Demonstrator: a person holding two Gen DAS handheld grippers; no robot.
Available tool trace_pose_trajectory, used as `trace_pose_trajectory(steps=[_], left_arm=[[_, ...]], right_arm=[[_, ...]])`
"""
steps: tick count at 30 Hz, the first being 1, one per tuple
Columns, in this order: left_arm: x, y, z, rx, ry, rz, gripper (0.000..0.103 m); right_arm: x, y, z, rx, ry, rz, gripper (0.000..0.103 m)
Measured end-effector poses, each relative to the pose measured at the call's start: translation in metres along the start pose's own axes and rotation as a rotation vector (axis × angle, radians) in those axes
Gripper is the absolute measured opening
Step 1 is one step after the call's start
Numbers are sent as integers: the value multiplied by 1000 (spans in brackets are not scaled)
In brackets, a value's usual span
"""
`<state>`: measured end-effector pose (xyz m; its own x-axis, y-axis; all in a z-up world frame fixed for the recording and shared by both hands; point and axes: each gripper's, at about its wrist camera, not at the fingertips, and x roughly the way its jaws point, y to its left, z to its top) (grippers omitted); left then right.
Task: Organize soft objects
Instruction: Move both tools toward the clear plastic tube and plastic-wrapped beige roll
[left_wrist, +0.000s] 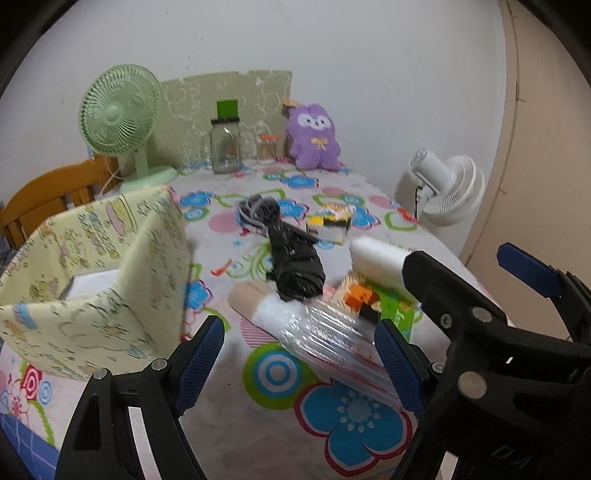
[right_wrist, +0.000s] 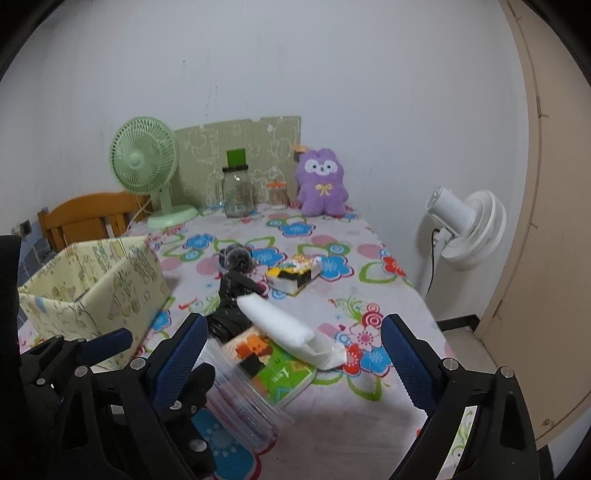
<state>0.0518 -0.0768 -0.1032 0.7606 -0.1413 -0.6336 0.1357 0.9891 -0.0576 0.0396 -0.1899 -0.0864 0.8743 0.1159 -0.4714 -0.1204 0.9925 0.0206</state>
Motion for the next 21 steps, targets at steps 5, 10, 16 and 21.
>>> trace_pose_trajectory(steps=[5,10,16,21], left_arm=[[13,-5,-4,10,32,-6,85],[22,-11,-8,20,37,11,85],[30,-14,-9,23,45,-17,81],[32,-15,-8,32,48,-61,60]], right_arm=[[13,-5,-7,12,32,5,96],[25,-9,-14,24,66,8,96],[37,-10,-17,29,93,17,96],[47,-12,-16,37,109,23,95]])
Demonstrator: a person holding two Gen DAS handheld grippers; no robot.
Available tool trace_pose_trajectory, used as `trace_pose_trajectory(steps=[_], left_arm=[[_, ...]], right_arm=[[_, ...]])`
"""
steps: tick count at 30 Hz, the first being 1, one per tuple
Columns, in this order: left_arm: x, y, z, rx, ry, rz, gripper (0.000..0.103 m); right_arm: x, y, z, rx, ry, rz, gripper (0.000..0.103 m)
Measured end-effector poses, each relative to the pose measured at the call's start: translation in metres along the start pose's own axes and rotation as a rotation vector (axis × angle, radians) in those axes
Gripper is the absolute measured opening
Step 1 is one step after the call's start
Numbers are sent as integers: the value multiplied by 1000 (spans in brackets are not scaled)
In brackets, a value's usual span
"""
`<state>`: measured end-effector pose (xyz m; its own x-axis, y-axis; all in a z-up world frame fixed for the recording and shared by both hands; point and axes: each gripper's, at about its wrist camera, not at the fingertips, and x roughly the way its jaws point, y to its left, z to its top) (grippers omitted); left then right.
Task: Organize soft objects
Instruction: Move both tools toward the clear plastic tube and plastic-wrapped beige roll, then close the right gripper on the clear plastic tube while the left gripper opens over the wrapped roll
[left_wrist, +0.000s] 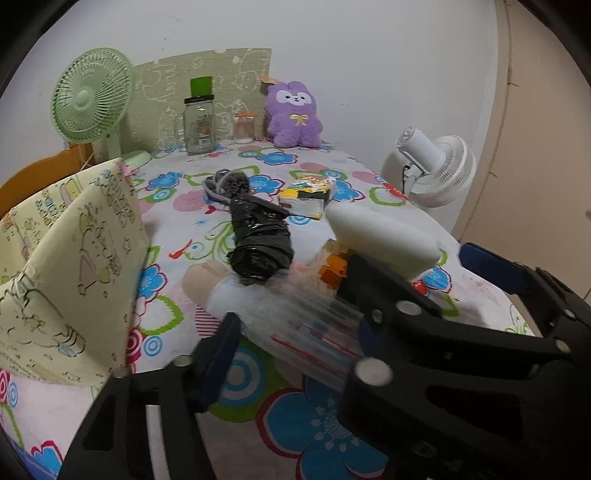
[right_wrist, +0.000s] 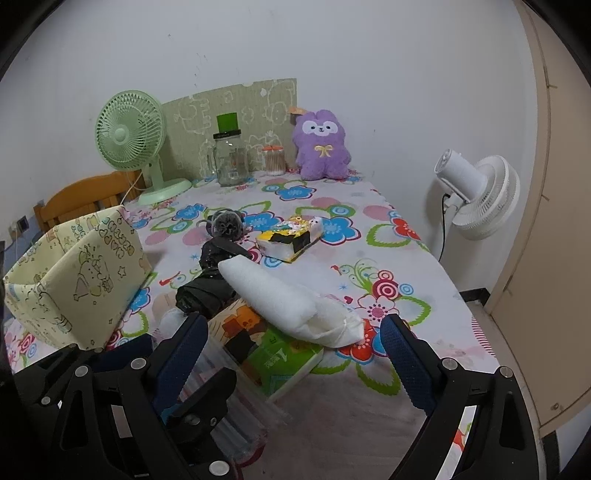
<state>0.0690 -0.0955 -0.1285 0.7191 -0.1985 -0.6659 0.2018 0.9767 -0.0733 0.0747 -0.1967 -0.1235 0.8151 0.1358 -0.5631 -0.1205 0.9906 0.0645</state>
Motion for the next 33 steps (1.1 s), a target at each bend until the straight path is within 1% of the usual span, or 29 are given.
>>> trace_pose_trajectory(steps=[1,2,3,5,12,14,16,19,21,22,24,26,28,31,33], left_arm=[[0,0,1,2,-4,6,54],[1,1,2,2,-9,13,43],[1,3,3,-2,-11,23,39],[4,7,6,-17,-6,10,33],[9,11,12,-6,-10,5,26],[12,13,14,-4,-14,11,21],[13,15,16,6,-19,21,19],[11,20,19,9,-6,24,20],[6,22,17,2,1,19,27],[4,22,16,1,4,23,33],[0,24,12,-1,9,36,38],[-8,25,6,0,18,60,45],[-13,26,0,8,23,73,49],[-17,27,-10,17,38,78,50],[-18,30,-15,12,43,83,50]], right_arm=[[2,0,1,1,2,1,93],[4,0,1,3,6,2,93],[6,0,2,7,9,2,92],[9,-1,4,16,11,10,90],[17,-2,9,22,26,24,90],[17,-5,8,34,34,27,90],[16,-7,8,44,40,30,90],[12,-8,8,52,38,36,90],[7,-6,7,53,36,48,90],[5,-4,7,49,35,51,89],[0,1,5,35,36,54,88],[-5,7,3,18,39,64,87],[-8,12,-1,8,45,69,87],[-8,21,-8,-7,68,78,83],[-8,27,-11,-10,85,97,83]])
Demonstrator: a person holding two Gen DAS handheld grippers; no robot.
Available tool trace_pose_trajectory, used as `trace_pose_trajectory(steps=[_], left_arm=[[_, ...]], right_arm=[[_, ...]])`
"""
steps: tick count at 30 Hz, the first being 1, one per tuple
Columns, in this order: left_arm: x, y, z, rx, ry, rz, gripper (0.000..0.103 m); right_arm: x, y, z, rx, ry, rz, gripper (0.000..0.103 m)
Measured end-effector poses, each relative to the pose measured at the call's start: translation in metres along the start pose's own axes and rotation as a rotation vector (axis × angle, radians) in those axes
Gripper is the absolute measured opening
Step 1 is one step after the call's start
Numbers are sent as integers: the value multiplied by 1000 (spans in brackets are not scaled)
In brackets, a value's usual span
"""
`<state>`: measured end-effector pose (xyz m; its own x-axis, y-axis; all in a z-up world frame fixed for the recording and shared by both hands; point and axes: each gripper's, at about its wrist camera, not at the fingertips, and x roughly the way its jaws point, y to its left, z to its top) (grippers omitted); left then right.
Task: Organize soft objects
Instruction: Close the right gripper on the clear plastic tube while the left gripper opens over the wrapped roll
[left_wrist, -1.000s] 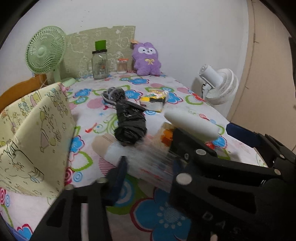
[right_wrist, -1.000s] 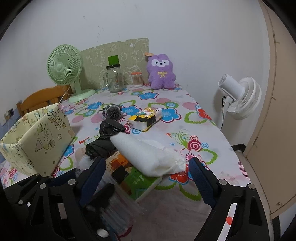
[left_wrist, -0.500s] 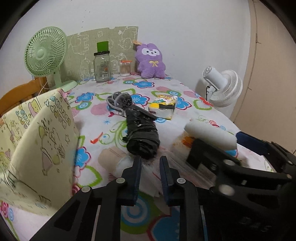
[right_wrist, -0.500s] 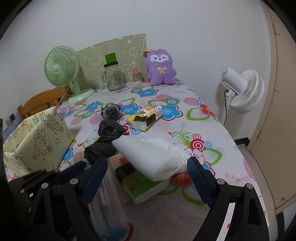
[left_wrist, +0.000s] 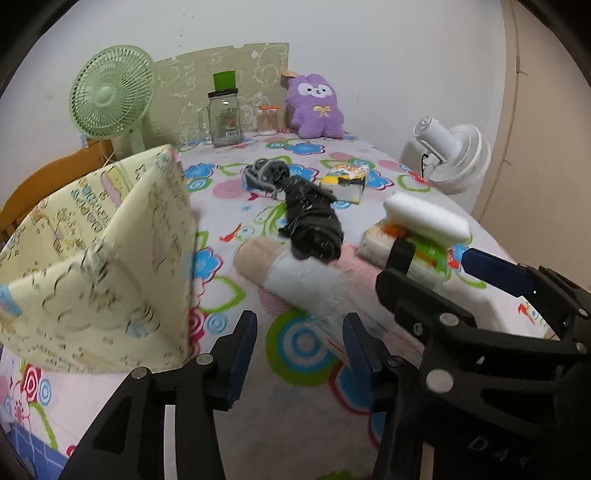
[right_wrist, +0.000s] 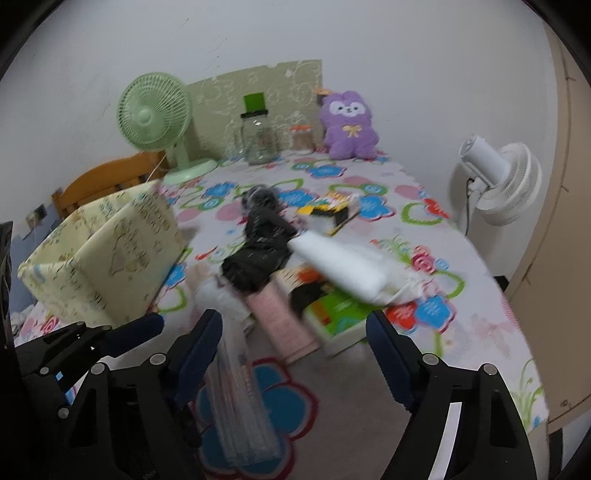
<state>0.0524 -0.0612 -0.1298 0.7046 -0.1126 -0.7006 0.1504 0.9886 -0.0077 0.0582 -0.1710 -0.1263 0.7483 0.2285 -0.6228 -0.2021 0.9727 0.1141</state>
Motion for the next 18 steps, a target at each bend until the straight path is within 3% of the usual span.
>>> trace_pose_trajectory(steps=[5,11,18], left_arm=[[5,10,-11,-13,38,11,51],[4,12,-18,0,36,19,53],[5,12,-15,5,43,33,60]], right_arm=[[4,16,-7,-30,32,29,82],[18,28,-13,-27,101,77,65],[27,24,-15,32,144,121,21]])
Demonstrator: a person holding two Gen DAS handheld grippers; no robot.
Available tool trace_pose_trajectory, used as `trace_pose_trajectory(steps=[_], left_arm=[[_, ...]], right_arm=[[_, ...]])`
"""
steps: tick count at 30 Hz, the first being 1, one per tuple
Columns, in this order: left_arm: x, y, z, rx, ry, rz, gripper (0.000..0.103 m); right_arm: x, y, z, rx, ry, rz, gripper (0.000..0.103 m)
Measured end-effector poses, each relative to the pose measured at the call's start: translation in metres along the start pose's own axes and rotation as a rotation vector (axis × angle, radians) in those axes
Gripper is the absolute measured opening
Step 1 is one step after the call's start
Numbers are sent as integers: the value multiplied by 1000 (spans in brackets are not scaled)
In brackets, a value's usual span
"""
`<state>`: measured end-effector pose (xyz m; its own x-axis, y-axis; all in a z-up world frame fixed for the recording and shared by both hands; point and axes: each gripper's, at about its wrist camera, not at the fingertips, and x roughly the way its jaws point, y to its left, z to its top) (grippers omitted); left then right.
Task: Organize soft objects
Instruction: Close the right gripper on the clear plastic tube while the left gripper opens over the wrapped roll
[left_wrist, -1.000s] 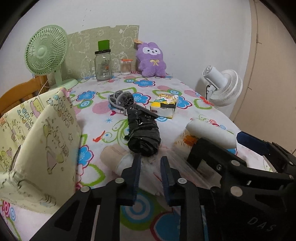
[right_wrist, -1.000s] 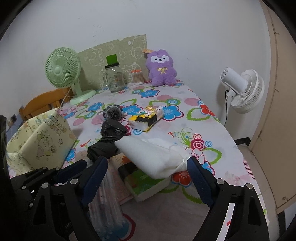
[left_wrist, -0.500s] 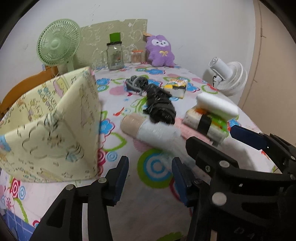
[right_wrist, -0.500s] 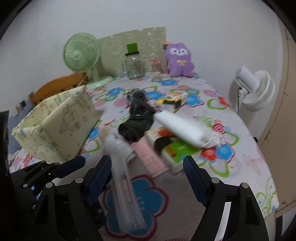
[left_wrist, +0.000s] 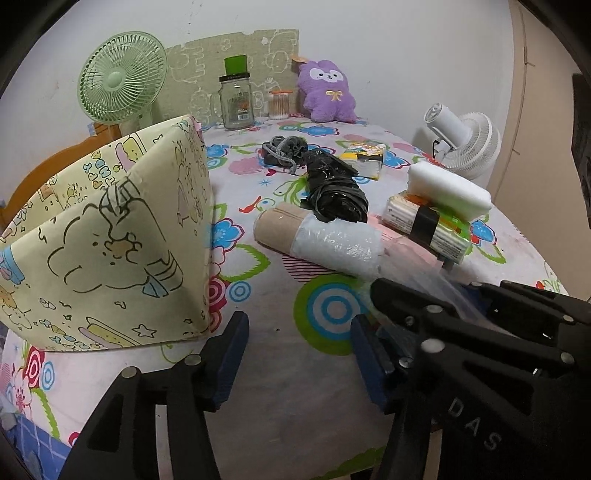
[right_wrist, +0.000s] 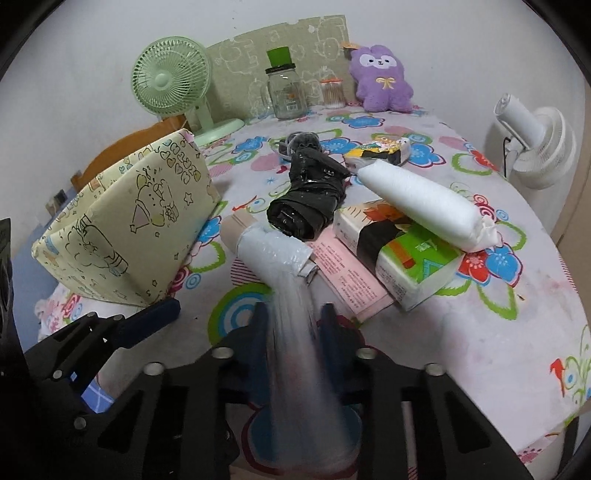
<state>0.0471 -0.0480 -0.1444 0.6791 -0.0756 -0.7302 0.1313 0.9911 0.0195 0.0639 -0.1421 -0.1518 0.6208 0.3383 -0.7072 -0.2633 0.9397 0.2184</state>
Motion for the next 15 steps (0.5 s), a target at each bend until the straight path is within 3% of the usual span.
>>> trace_pose_trajectory(steps=[15], left_arm=[[3,-14,35,-31,-39,-59,72]], right_arm=[[-27,-10,26,-41,-102,-60,18]])
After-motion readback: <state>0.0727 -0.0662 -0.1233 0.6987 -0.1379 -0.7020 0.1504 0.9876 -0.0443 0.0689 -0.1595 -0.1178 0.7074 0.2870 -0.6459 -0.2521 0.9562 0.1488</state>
